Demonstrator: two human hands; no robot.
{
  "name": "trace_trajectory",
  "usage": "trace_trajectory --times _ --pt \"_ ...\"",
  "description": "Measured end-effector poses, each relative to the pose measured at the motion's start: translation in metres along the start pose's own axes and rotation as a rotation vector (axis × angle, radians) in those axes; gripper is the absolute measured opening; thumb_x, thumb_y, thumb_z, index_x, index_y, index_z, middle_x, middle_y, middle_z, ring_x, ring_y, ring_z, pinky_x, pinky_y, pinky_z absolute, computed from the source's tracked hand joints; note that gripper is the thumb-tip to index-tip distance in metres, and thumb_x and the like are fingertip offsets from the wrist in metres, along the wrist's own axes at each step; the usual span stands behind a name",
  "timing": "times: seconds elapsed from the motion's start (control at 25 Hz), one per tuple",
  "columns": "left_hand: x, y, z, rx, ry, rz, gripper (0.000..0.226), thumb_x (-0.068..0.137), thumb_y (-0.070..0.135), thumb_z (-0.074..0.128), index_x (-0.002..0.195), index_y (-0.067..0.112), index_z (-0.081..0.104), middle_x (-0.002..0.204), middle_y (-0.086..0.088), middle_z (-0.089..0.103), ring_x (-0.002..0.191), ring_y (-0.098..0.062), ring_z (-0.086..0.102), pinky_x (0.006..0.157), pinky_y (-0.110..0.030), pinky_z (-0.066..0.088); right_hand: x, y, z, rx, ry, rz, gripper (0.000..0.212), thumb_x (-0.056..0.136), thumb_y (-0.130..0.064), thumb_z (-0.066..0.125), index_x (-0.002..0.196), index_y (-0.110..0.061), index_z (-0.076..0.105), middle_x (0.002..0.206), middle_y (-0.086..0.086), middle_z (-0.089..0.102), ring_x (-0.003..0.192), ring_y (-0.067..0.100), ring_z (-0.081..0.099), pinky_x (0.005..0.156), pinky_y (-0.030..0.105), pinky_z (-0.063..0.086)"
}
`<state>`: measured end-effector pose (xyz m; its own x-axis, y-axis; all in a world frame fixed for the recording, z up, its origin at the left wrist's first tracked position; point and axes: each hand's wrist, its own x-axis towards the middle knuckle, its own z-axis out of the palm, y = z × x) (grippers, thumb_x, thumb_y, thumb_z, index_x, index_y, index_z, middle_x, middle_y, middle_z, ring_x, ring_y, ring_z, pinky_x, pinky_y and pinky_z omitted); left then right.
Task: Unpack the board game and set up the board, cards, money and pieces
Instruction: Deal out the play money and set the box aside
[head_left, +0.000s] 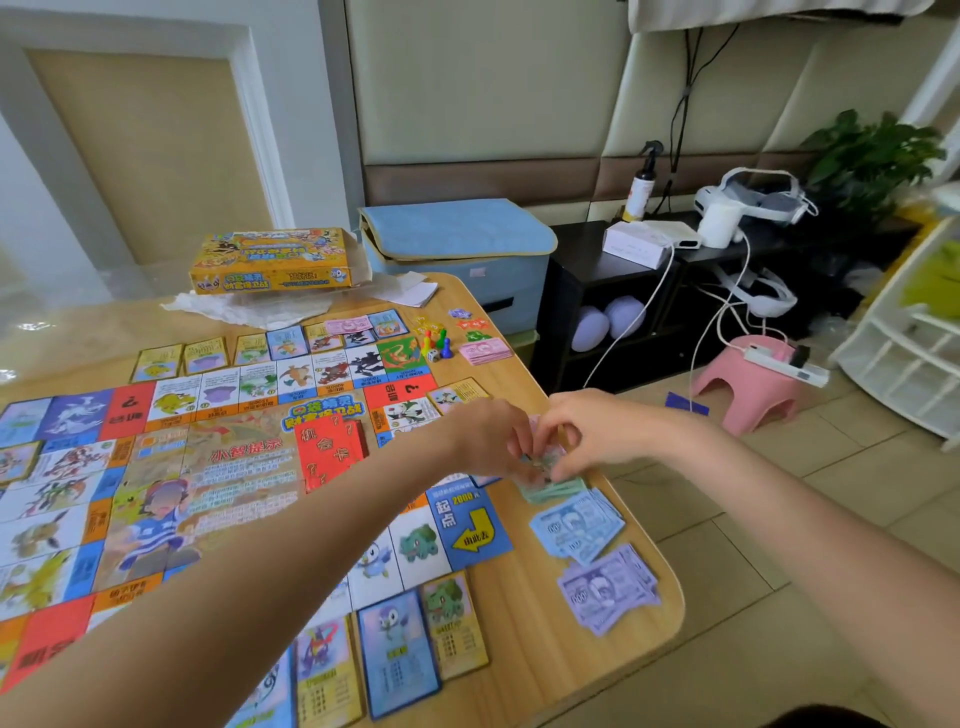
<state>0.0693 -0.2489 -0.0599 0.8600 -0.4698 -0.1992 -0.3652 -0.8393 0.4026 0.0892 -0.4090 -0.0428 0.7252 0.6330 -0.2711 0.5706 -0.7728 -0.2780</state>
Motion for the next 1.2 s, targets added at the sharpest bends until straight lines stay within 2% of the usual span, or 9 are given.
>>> trace_trajectory --times 0.24,0.4,0.56,0.64,0.76,0.88,1.04,1.12,1.2 --pt "-0.002 0.011 0.016 0.209 0.091 -0.028 0.054 0.074 0.046 0.072 0.117 0.02 0.052 0.114 0.002 0.059 0.112 -0.021 0.043 0.089 -0.032 0.031 -0.013 0.003 0.019 0.003 0.061 0.014 0.04 0.079 -0.021 0.073 0.116 -0.016 0.061 0.084 -0.018 0.033 0.066 -0.006 0.036 0.06 0.006 0.032" --pt "-0.001 0.017 0.017 0.223 0.046 -0.019 0.061 0.076 0.043 0.072 0.123 0.017 0.044 0.118 0.0 0.058 0.116 -0.023 0.039 0.095 -0.036 0.031 -0.017 0.002 0.02 0.005 0.054 0.008 0.044 0.079 -0.021 0.073 0.121 -0.018 0.058 0.087 -0.015 0.032 0.067 -0.007 0.033 0.061 0.006 0.031" --pt "-0.007 0.016 0.009 0.155 0.063 -0.028 0.048 0.081 0.038 0.068 0.122 0.018 0.051 0.121 -0.003 0.053 0.115 -0.022 0.042 0.094 -0.034 0.036 -0.017 0.0 0.02 0.006 0.035 0.026 0.044 0.079 -0.02 0.073 0.12 -0.017 0.057 0.084 -0.016 0.03 0.068 -0.005 0.033 0.058 0.008 0.031" --pt "-0.013 0.008 0.005 0.17 0.049 -0.028 0.034 0.09 0.024 0.056 0.123 0.015 0.056 0.124 -0.007 0.051 0.115 -0.023 0.048 0.093 -0.033 0.042 -0.014 -0.001 0.019 0.01 0.001 0.045 0.042 0.078 -0.018 0.074 0.116 -0.014 0.057 0.086 -0.014 0.033 0.067 -0.004 0.034 0.056 0.009 0.03" --pt "-0.02 -0.003 0.006 0.169 0.035 -0.02 0.037 0.091 0.007 0.047 0.125 0.016 0.057 0.126 -0.006 0.051 0.115 -0.021 0.051 0.092 -0.029 0.042 -0.011 -0.003 0.015 0.044 -0.045 0.05 0.029 0.078 -0.014 0.073 0.102 -0.014 0.057 0.082 -0.014 0.039 0.065 -0.003 0.039 0.054 0.012 0.031" --pt "-0.023 -0.008 0.009 0.181 0.052 0.01 0.039 0.09 0.006 0.048 0.126 0.017 0.058 0.124 -0.005 0.052 0.113 -0.021 0.051 0.089 -0.027 0.041 -0.012 -0.005 0.007 0.141 -0.079 0.043 0.018 0.08 -0.01 0.071 0.087 -0.019 0.056 0.068 -0.015 0.045 0.053 -0.009 0.046 0.05 0.007 0.034" --pt "-0.026 -0.01 0.009 0.173 0.089 0.042 0.035 0.09 0.005 0.05 0.123 0.014 0.06 0.123 -0.006 0.056 0.113 -0.021 0.053 0.089 -0.027 0.041 -0.016 -0.002 -0.019 0.322 -0.021 0.018 0.016 0.082 -0.005 0.068 0.084 -0.019 0.059 0.073 -0.01 0.059 0.049 -0.008 0.047 0.055 0.008 0.035" --pt "-0.028 -0.008 0.003 -0.035 0.236 0.012 0.036 0.089 0.003 0.05 0.124 0.011 0.057 0.123 -0.005 0.057 0.113 -0.02 0.053 0.087 -0.024 0.041 -0.014 -0.003 -0.029 0.57 0.136 0.027 0.014 0.083 -0.002 0.066 0.087 -0.014 0.059 0.077 -0.003 0.063 0.054 -0.006 0.052 0.055 0.009 0.037" --pt "-0.028 -0.004 -0.01 -0.699 0.31 -0.027 0.038 0.09 -0.001 0.045 0.125 0.011 0.054 0.121 -0.002 0.058 0.113 -0.014 0.053 0.089 -0.022 0.041 -0.006 -0.01 -0.029 0.941 0.352 0.082 0.012 0.085 0.001 0.062 0.088 -0.01 0.059 0.078 0.003 0.063 0.059 0.004 0.053 0.049 0.012 0.036"
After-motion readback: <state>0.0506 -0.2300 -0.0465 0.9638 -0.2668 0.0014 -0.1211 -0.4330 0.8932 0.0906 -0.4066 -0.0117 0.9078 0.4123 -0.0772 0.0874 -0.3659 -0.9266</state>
